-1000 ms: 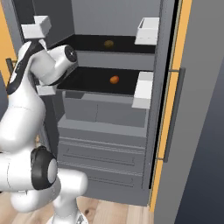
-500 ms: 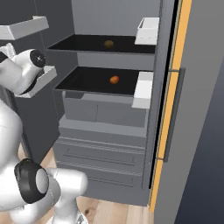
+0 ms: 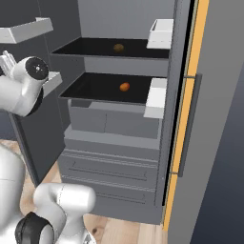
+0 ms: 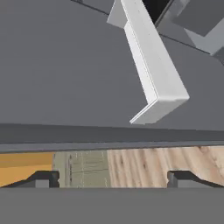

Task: Retrieve the kiwi and mango from the fridge and place them into the bowl on the dining table.

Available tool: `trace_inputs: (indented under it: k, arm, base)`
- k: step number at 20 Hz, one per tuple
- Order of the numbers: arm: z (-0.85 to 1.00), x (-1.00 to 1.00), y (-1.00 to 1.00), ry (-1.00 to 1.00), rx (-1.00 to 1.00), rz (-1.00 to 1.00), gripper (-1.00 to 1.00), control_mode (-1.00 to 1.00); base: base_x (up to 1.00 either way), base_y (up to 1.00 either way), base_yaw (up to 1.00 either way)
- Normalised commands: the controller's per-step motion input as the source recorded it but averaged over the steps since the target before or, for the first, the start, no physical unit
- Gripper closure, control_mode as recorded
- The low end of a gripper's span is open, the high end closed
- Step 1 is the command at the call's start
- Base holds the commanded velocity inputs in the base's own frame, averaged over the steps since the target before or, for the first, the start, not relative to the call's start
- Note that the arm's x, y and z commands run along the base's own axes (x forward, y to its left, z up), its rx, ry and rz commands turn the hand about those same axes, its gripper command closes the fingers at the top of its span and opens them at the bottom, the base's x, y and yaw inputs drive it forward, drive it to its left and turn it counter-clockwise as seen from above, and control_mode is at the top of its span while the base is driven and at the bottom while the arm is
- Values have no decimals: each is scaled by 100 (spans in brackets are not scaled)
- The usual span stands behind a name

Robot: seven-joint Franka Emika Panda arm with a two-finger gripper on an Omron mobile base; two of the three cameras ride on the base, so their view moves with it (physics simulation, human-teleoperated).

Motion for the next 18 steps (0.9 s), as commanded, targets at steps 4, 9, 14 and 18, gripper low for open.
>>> trace_inputs:
  k: [4, 9, 14, 18]
  arm:
    - [35, -76, -100, -19, -24, 0, -100, -100]
    - [30, -82, -100, -25, -29, 1, -100, -100]
    - [2, -87, -94, -23, -46, 8, -100, -100]
    - [0, -72, -66, -18, -55, 10, -100, -100]
  base:
    - [0, 0, 0]
    - [0, 0, 0]
    - [0, 0, 0]
    - [0, 0, 0]
